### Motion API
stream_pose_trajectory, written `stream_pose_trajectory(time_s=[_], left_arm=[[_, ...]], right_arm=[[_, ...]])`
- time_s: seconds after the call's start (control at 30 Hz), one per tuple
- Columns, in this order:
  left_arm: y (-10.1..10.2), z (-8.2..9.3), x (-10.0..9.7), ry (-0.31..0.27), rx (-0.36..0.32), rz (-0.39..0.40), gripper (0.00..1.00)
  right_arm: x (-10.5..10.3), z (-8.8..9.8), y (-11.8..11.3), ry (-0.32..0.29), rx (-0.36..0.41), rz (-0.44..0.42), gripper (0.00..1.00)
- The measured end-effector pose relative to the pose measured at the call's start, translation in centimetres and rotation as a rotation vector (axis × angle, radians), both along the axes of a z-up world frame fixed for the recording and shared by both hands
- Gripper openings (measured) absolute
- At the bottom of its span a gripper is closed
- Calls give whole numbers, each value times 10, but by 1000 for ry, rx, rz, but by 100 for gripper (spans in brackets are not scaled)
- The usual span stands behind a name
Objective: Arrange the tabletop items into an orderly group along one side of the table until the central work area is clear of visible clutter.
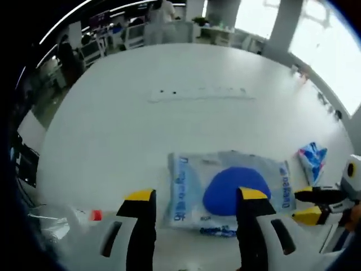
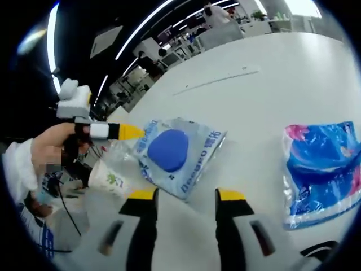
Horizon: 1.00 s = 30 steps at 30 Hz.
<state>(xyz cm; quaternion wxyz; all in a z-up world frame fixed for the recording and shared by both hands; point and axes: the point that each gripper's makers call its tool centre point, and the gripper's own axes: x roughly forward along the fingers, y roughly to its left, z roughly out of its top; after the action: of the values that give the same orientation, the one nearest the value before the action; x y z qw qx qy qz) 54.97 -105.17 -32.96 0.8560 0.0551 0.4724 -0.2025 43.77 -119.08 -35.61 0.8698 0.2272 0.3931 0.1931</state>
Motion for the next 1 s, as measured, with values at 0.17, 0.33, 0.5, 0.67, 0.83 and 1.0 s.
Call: stream_pose_trajectory(time_s=[0.17, 0.33, 0.5, 0.67, 0.83, 1.0], left_arm=[[-1, -11, -7, 76, -29, 36, 36], [1, -16, -6, 80, -9, 49, 29], [2, -20, -3, 79, 22, 50, 20], [6, -18, -1, 67, 28, 66, 0], [1, -3, -1, 63, -59, 121, 0], [-4, 13, -11, 33, -71, 104, 0]], right_arm=[[4, -2, 4, 4, 9, -6, 35], [0, -3, 7, 1, -11, 14, 33], [-2, -6, 4, 8, -18, 14, 25], [1, -4, -6, -15, -88, 31, 3], [7, 10, -17, -35, -75, -14, 1], [10, 25, -29, -57, -85, -47, 0]])
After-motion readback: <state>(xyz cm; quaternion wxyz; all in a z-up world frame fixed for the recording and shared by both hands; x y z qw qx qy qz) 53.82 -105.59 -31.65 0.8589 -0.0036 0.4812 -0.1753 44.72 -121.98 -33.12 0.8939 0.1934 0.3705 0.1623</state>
